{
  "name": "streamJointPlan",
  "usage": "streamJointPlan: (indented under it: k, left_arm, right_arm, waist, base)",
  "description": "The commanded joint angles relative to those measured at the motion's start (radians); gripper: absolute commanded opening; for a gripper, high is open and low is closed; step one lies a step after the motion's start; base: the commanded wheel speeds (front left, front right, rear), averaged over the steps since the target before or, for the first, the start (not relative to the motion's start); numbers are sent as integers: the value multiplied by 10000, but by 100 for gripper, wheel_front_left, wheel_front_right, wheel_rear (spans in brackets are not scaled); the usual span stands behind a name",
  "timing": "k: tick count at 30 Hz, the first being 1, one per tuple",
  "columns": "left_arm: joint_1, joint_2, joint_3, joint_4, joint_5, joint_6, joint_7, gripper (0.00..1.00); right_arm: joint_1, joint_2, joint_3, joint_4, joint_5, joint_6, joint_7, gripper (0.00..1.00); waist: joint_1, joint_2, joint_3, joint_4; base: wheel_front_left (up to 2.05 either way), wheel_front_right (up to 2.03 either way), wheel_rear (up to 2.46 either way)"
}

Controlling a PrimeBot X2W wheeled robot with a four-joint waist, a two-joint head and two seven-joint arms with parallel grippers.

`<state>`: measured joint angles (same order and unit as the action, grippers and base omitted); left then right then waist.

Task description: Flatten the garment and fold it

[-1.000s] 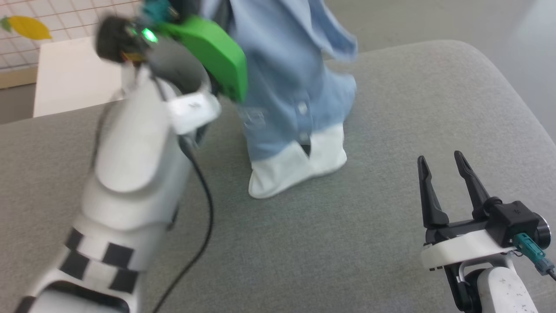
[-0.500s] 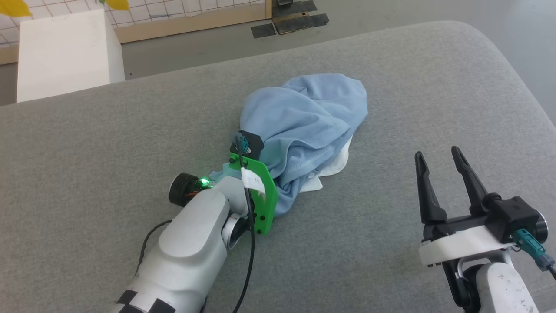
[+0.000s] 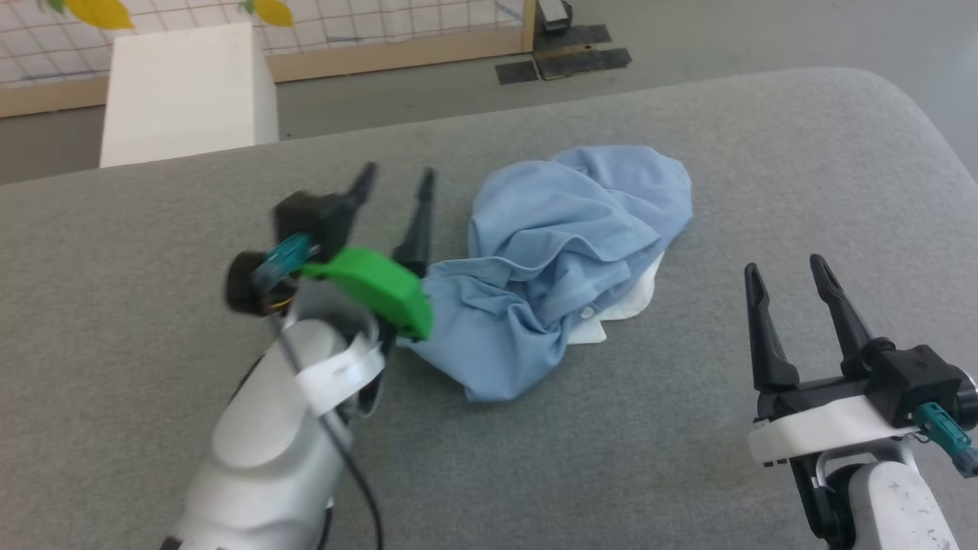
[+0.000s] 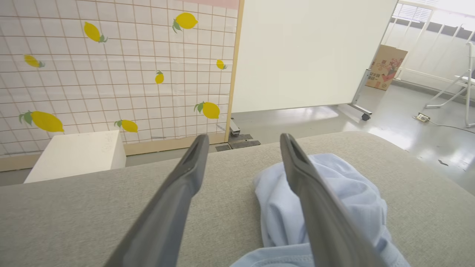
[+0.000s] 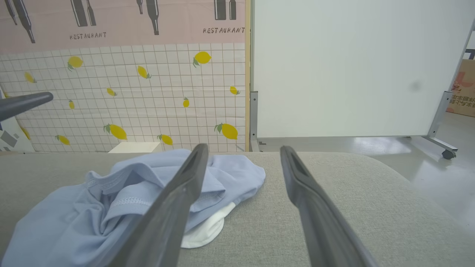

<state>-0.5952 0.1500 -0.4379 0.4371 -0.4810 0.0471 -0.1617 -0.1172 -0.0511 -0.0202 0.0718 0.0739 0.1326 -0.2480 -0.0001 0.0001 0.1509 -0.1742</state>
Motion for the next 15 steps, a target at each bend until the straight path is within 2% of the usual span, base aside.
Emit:
streamJointPlan:
  k: [1,4,8,15]
  left_arm:
    - [442,211,182,-198,53,108,-414,100]
    - [1121,494,702,-838,88,230,-898,100]
    - [2120,728,1452,-1791,293,208,-991,100]
    - [4040,572,2457,-3156,1035,-86,-997,100]
  right_arm:
    - [128,9,-46,-107,-95,-19,36,100]
    - [226,9,-127,-258,-210,-19,157,100]
    - [344,9,-185,-397,-329,-19,307,100]
    - [614,9,-193,-562,-477,-19,538,100]
  waist:
    - [1,-1,-256,334]
    - [1,-1,-384,592]
    - [1,-1,-533,855]
    - [1,-1,-711,1137]
  base:
    - [0,0,0]
    - [0,0,0]
    - [0,0,0]
    - [0,0,0]
